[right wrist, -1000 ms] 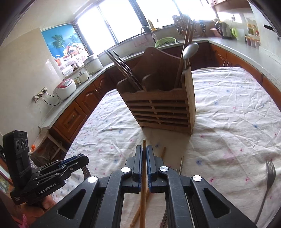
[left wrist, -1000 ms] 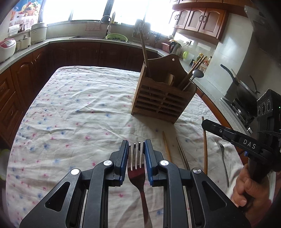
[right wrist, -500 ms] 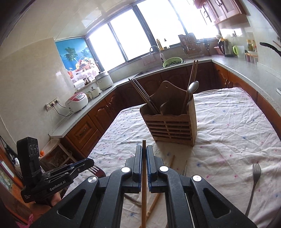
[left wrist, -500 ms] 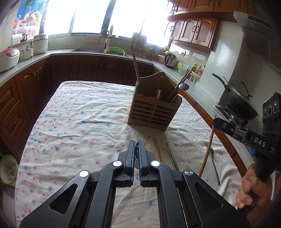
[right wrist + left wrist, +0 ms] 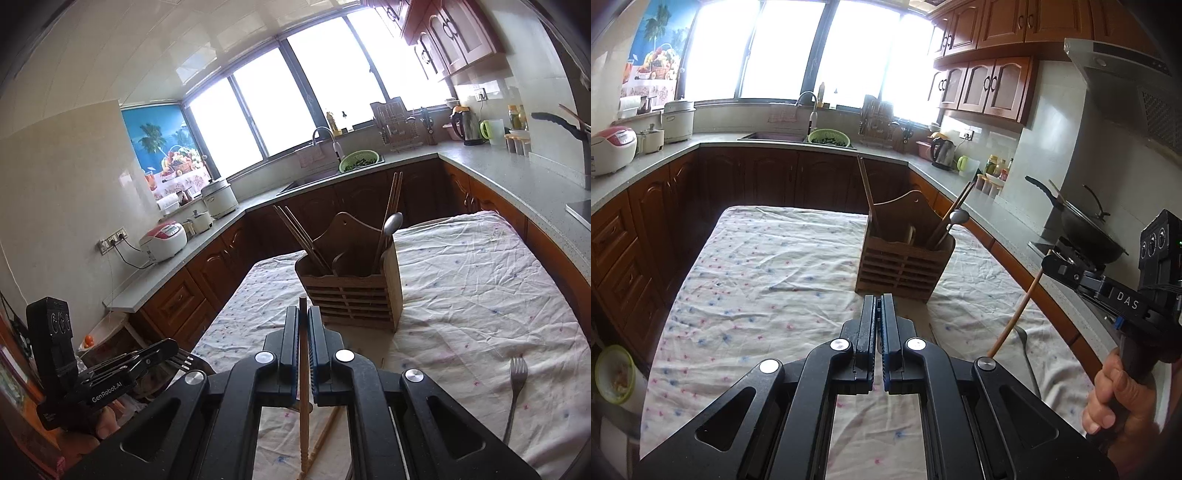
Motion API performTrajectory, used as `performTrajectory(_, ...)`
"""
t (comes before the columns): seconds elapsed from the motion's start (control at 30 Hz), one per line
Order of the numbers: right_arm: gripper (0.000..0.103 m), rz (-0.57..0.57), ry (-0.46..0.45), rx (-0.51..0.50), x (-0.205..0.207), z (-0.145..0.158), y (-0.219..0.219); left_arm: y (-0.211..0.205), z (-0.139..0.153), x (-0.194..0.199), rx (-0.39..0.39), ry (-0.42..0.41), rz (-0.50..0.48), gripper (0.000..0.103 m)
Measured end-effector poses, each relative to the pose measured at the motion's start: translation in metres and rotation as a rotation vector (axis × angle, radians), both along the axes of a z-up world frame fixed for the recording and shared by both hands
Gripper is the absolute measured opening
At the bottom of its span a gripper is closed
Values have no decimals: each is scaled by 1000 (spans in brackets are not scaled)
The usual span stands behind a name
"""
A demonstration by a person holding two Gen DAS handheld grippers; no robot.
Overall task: Organize utensils
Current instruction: 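Lift the fork and chopstick and carry both above the wooden holder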
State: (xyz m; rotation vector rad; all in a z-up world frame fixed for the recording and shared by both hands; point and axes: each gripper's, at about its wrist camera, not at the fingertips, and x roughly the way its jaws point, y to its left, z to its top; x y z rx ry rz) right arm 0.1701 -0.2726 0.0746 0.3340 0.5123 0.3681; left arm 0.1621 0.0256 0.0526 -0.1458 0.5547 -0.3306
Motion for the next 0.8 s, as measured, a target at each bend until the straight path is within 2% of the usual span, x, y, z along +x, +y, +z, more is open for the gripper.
performTrajectory(0.4, 5, -43, -70, 7, -8, 19, -13, 7, 20, 0, -4, -42, 20, 2)
performTrajectory(0.8, 5, -63, -87, 15, -1, 20, -22, 8, 28, 13, -11, -53, 33, 2)
